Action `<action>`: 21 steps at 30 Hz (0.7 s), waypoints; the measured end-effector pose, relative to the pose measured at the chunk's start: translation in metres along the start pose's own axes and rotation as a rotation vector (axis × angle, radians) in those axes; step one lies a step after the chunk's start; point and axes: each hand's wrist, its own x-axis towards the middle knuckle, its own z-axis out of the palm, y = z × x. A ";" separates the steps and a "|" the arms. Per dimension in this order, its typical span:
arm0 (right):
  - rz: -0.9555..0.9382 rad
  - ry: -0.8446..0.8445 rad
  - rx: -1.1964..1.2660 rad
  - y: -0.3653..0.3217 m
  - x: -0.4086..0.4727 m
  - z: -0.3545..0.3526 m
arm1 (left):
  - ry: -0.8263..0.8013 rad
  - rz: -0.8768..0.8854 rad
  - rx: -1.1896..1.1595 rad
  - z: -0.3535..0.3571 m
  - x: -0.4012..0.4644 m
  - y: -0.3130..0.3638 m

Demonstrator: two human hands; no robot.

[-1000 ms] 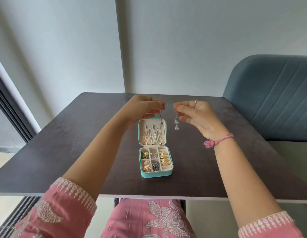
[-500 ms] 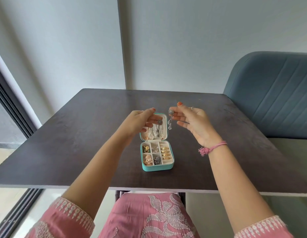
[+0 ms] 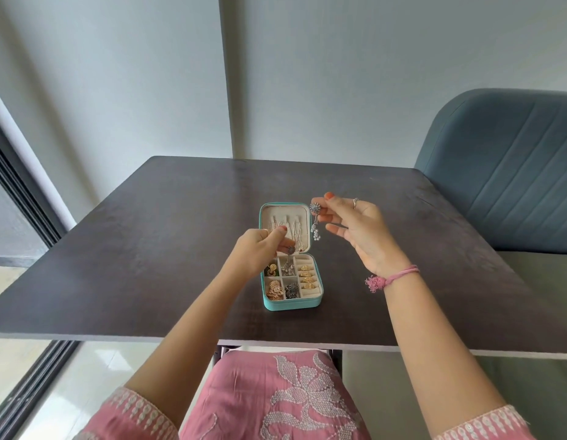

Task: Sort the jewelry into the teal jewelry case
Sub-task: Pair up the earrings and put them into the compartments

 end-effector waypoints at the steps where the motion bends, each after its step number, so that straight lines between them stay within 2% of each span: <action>1: -0.003 -0.007 -0.003 0.001 0.000 0.000 | -0.005 -0.008 0.021 0.001 0.002 -0.002; 10: -0.040 -0.033 -0.032 0.005 0.002 0.000 | 0.000 -0.014 0.268 0.005 0.009 -0.007; 17: -0.097 -0.033 -0.159 0.021 0.006 0.006 | 0.158 0.023 0.213 -0.007 0.010 -0.009; 21: -0.101 -0.062 -0.278 0.032 0.005 0.012 | 0.184 0.015 0.192 -0.009 0.003 -0.021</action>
